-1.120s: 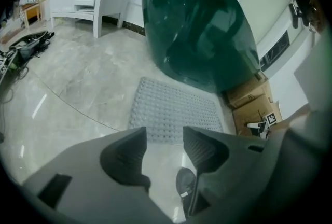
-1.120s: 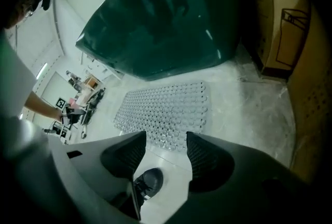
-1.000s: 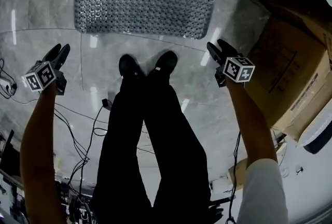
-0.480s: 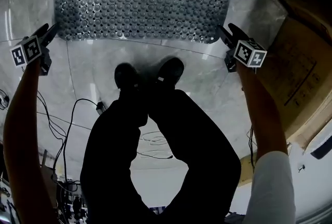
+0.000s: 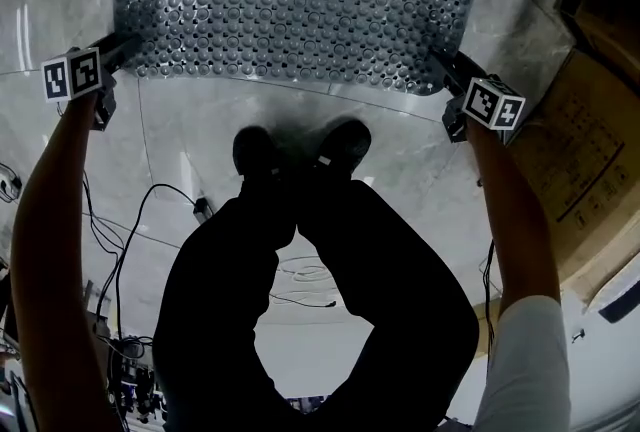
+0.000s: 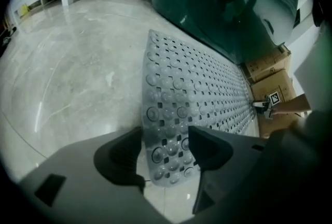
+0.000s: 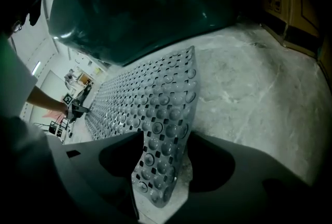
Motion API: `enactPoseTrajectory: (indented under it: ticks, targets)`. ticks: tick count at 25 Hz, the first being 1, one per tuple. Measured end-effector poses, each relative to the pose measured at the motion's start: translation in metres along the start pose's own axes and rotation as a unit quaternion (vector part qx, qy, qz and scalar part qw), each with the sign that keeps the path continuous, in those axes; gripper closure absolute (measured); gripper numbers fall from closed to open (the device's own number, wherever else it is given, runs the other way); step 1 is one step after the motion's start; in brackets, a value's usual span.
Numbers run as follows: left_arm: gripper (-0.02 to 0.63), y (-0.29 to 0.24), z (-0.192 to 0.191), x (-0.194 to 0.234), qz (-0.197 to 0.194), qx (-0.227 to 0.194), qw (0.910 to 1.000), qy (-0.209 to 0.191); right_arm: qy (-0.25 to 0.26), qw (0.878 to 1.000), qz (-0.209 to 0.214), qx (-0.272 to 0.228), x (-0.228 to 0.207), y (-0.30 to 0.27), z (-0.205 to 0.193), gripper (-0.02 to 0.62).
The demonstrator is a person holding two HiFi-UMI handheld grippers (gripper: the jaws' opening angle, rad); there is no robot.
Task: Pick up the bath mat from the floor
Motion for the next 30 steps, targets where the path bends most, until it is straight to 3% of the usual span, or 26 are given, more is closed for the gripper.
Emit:
enactPoseTrajectory:
  ticks: [5,6,8,14,19,22,25,30]
  targets:
    - [0.414,-0.003,-0.003,0.008,0.023,0.025,0.9993,0.014,-0.023,1.0,-0.01,0.002,0.0,-0.002,0.001,0.35]
    - [0.462,-0.001,-0.004,0.009,0.022,0.029,0.9993,0.011,-0.025,1.0,-0.016,0.004,-0.001,-0.001,0.001,0.376]
    - [0.572,0.005,-0.002,0.008,0.026,0.029,0.9992,0.009,-0.021,0.999,-0.027,0.01,0.0,0.003,0.002,0.523]
    - [0.586,0.043,0.018,-0.022,0.021,-0.021,0.9994,0.017,-0.021,0.999,-0.03,-0.011,0.034,0.035,0.007,0.555]
    - [0.592,0.103,0.051,-0.07,-0.009,-0.082,0.9965,0.014,-0.005,0.999,-0.036,-0.038,0.095,0.079,0.028,0.558]
    - [0.592,0.156,0.075,-0.096,-0.028,-0.117,0.9927,0.009,-0.038,0.997,-0.035,-0.063,0.14,0.114,0.039,0.56]
    - [0.592,0.22,0.08,-0.125,-0.039,-0.122,0.9916,0.015,-0.053,0.996,-0.034,-0.058,0.192,0.161,0.032,0.56]
    - [0.592,0.34,0.083,-0.202,-0.091,-0.13,0.9874,0.0,0.002,1.0,0.007,-0.03,0.289,0.26,0.034,0.56]
Point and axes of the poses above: the fingertips, and each gripper's own axes: y backward along the fingers, x to its left, z out of its top, the point moved 1 cm from there along y, backward along the fingers, and after that the axes turned 12 degrees about -y, right-handed, at the moved point
